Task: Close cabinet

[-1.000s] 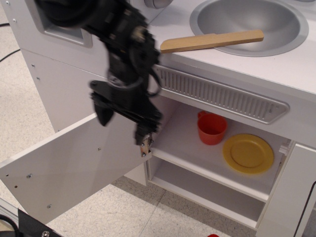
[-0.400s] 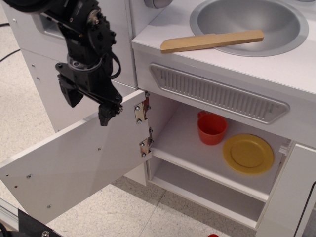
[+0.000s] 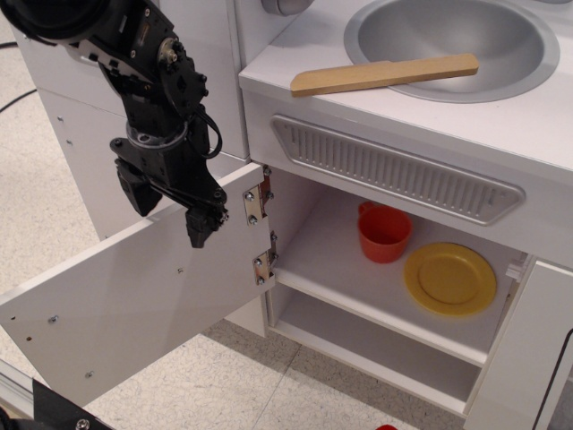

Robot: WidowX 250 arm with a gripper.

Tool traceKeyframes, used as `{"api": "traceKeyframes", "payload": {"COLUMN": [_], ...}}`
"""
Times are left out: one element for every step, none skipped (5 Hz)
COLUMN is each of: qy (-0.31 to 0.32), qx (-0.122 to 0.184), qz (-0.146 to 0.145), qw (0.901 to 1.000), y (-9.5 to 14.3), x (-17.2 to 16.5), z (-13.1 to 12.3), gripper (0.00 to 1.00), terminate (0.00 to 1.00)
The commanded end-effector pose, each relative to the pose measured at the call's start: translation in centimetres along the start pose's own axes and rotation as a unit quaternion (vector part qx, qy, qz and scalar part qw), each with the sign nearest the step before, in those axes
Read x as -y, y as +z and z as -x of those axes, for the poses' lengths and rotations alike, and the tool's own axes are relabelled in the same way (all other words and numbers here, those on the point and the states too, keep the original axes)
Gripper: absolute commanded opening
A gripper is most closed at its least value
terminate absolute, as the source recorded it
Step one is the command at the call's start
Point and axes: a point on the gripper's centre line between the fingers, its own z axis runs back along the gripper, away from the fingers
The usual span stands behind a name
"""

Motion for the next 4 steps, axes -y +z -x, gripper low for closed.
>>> {"api": "traceKeyframes", "payload": {"qy": [-0.015,-0.021,-0.018,-0.002], "qx": [-0.017,-0.008,-0.010,-0.003], "qz": [0.028,0.037,0.040,0.059], "qw": [0.9994,0.9991,0.9990,0.9982], "y": [-0.6,-0.5,0.5,1.7], "x": [3.8,6.9,10.3,13.5], "z": [-0.1,0.0,0.0,-0.6], "gripper": [1.00,1.00,1.00,1.00], "terminate": [0.00,0.00,0.00,0.00]}}
